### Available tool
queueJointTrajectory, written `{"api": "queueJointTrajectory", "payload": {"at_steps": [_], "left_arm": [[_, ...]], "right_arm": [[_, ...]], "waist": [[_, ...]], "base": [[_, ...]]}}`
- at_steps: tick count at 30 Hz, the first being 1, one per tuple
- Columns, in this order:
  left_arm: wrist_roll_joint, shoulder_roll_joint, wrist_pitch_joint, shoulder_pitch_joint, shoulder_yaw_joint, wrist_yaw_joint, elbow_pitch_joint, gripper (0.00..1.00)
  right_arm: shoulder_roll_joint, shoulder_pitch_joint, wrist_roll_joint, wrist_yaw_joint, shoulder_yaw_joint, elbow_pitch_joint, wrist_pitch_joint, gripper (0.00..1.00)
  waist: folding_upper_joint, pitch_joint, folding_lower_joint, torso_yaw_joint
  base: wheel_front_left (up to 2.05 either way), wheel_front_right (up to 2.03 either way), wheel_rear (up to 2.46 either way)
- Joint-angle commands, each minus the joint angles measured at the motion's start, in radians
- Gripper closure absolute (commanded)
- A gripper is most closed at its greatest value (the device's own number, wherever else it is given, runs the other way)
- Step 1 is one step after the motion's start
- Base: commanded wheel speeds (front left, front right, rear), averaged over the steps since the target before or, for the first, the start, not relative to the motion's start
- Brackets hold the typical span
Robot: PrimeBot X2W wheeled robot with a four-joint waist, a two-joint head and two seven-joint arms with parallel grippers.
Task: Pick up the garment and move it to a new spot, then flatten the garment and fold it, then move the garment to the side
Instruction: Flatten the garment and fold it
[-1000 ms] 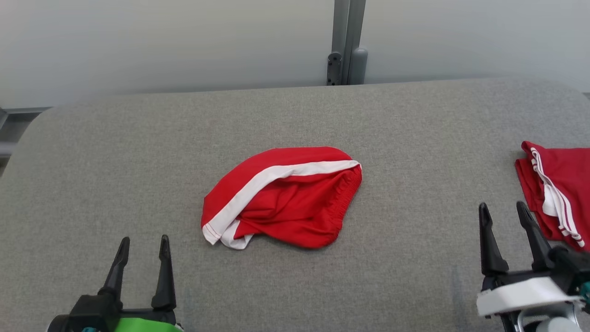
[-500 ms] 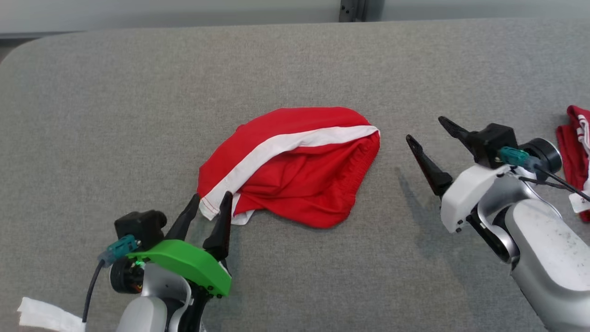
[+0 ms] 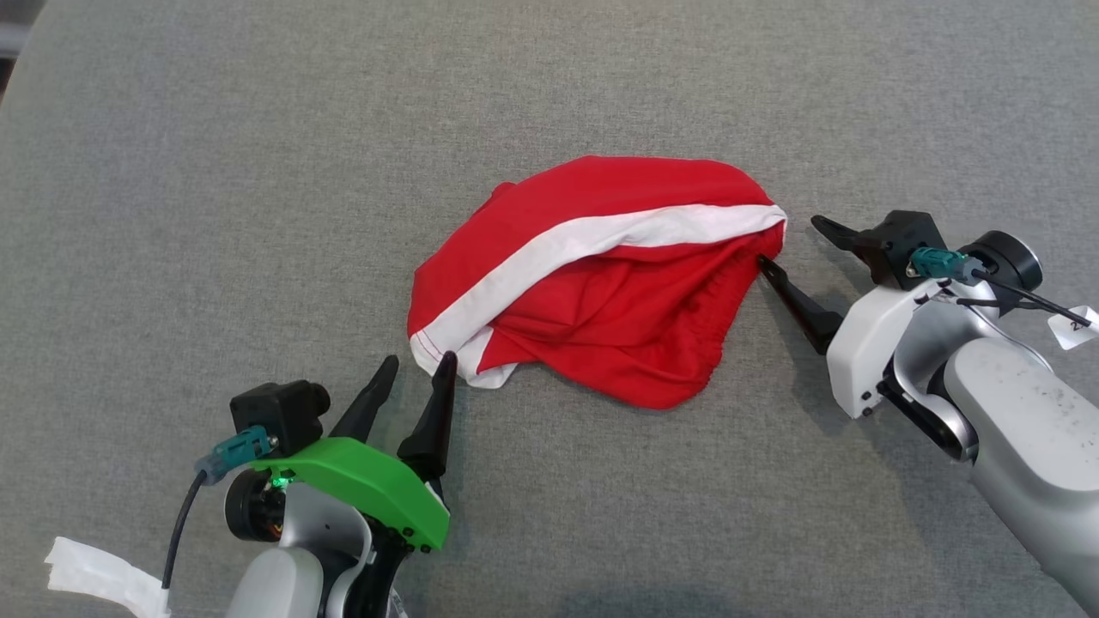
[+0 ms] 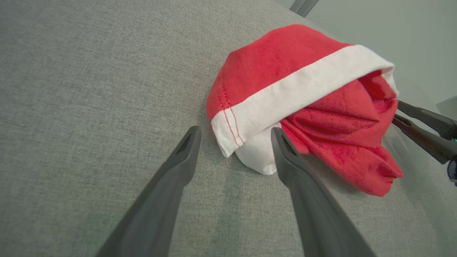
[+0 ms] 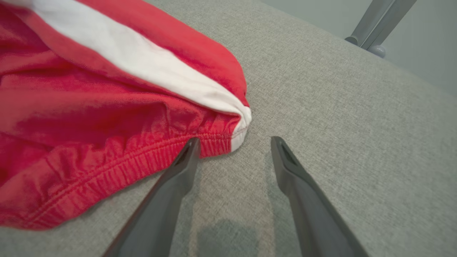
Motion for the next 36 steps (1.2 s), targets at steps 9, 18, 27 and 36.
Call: {"api": "queueJointTrajectory", "payload": {"at_steps": [9, 18, 27, 36], "left_arm": [[-0.049, 0.002, 0.016, -0.013, -0.013, 0.005, 0.01, 0.0], [-0.071, 0.002, -0.01, -0.055, -0.024, 0.001, 0.061, 0.0], [-0.075, 0.002, -0.028, -0.075, -0.045, 0.006, 0.097, 0.0], [-0.079, 0.007, -0.041, -0.092, -0.048, -0.004, 0.112, 0.34]], "right_arm": [[-0.011, -0.055, 0.027, -0.001, 0.049, 0.04, -0.049, 0.0], [-0.014, -0.083, 0.041, -0.001, 0.083, 0.048, -0.075, 0.0], [-0.021, -0.093, 0.061, -0.001, 0.114, 0.052, -0.101, 0.0], [-0.031, -0.113, 0.077, -0.001, 0.143, 0.056, -0.106, 0.0]], "waist": [[0.0, 0.026, 0.0, 0.015], [0.0, 0.034, 0.0, 0.008], [0.0, 0.032, 0.0, 0.002], [0.0, 0.041, 0.0, 0.008]], "base": [[0.0, 0.0, 0.0], [0.0, 0.0, 0.0], [0.0, 0.0, 0.0], [0.0, 0.0, 0.0]]}}
